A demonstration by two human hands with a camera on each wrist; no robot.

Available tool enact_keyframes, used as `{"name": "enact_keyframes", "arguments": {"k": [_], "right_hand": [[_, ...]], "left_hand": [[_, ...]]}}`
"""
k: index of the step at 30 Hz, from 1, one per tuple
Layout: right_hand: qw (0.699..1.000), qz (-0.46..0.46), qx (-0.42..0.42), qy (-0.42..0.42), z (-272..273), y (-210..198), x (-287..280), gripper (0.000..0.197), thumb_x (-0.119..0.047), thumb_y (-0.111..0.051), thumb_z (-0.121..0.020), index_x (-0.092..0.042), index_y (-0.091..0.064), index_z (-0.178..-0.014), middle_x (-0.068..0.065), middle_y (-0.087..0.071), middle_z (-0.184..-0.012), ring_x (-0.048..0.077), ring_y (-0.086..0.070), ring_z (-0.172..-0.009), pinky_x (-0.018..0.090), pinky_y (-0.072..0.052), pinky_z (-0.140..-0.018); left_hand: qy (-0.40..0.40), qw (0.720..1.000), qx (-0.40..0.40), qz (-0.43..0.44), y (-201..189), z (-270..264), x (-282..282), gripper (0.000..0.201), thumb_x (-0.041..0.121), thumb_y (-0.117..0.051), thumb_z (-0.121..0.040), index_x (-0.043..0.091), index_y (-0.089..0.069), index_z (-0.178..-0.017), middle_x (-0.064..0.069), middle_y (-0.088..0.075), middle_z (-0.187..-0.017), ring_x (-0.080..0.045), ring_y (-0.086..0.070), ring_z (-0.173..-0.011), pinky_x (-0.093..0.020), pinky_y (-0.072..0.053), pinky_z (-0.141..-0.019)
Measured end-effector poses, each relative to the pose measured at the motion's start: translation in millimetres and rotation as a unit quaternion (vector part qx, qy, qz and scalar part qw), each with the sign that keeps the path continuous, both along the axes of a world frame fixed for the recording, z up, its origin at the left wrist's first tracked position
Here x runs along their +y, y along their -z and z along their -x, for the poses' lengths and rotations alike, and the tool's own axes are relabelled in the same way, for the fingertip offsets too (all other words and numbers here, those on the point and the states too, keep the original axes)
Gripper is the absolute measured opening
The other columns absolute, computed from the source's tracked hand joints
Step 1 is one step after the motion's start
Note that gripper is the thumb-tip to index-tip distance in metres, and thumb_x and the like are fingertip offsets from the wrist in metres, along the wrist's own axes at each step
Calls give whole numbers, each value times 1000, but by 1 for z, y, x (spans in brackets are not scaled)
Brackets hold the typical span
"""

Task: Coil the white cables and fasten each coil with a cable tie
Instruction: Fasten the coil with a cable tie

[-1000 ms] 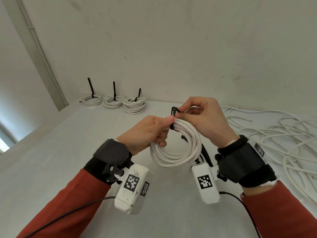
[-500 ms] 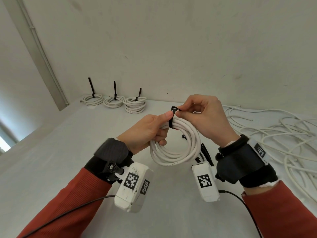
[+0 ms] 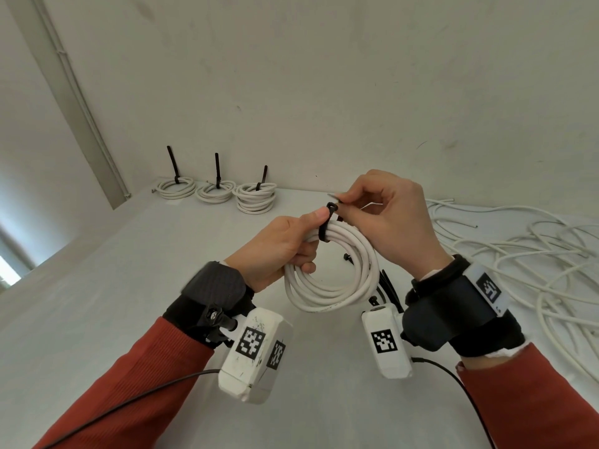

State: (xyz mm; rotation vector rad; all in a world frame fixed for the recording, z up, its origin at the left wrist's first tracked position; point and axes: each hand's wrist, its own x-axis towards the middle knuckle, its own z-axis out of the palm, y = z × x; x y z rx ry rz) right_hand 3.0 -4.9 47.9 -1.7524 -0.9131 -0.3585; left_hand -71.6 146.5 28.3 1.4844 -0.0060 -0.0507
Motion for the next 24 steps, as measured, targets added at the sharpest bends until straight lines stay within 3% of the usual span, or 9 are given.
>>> {"name": "enact_keyframes", "arguments": {"k": [3,8,12,18,21,24], "right_hand": [[999,0,44,23,-4,1,-1,24,-2,-77,-74,-20,-64,-65,-5,-68,-72,16,-66,-67,25,-55,-65],[999,25,31,-7,-4,-3,-5,17,1,-77,-74,-11,-66,-69,-11,-64,-72,15,-67,-71,24,-54,-68],[999,32,10,-17,-3,-5,-6,22,2,-76,-74,-17,-66,-68,-9,-62,-73,12,-66,-71,19,-52,-67],[999,29,-34,-6,-1,-5,-6,11,0,-78,-73,-8,-70,-71,-6,-61,-72,8,-61,-65,21,-52,-64],[997,31,-67,0,-1,-5,-6,7,0,-77,-73,-5,-72,-72,-3,-62,-73,11,-62,-67,27,-55,-65],[994,22,-110,-2,1,-5,-6,5,2,-76,-74,-1,-72,-72,-2,-61,-71,11,-62,-68,25,-56,-66]], "left_hand": [[2,1000,-12,1,0,0,0,43,52,-58,-83,12,-41,-80,7,-20,-55,-8,-19,-47,-20,-34,-48],[-5,1000,-20,7,1,-2,-1,48,49,-54,-79,5,-43,-93,7,-20,-55,-10,-18,-49,-20,-34,-47],[-8,999,-30,19,-1,0,-3,49,54,-59,-78,6,-50,-73,8,-22,-54,-8,-19,-48,-20,-33,-47],[-6,999,-33,18,-3,2,-4,40,51,-54,-74,12,-51,-69,8,-22,-54,-8,-20,-47,-20,-32,-48],[-4,999,-30,16,-3,2,-3,38,52,-54,-77,18,-57,-61,7,-22,-54,-8,-19,-47,-20,-33,-48],[2,1000,-22,13,-2,2,-1,43,53,-55,-85,23,-61,-54,7,-21,-54,-8,-19,-46,-20,-33,-47]]}}
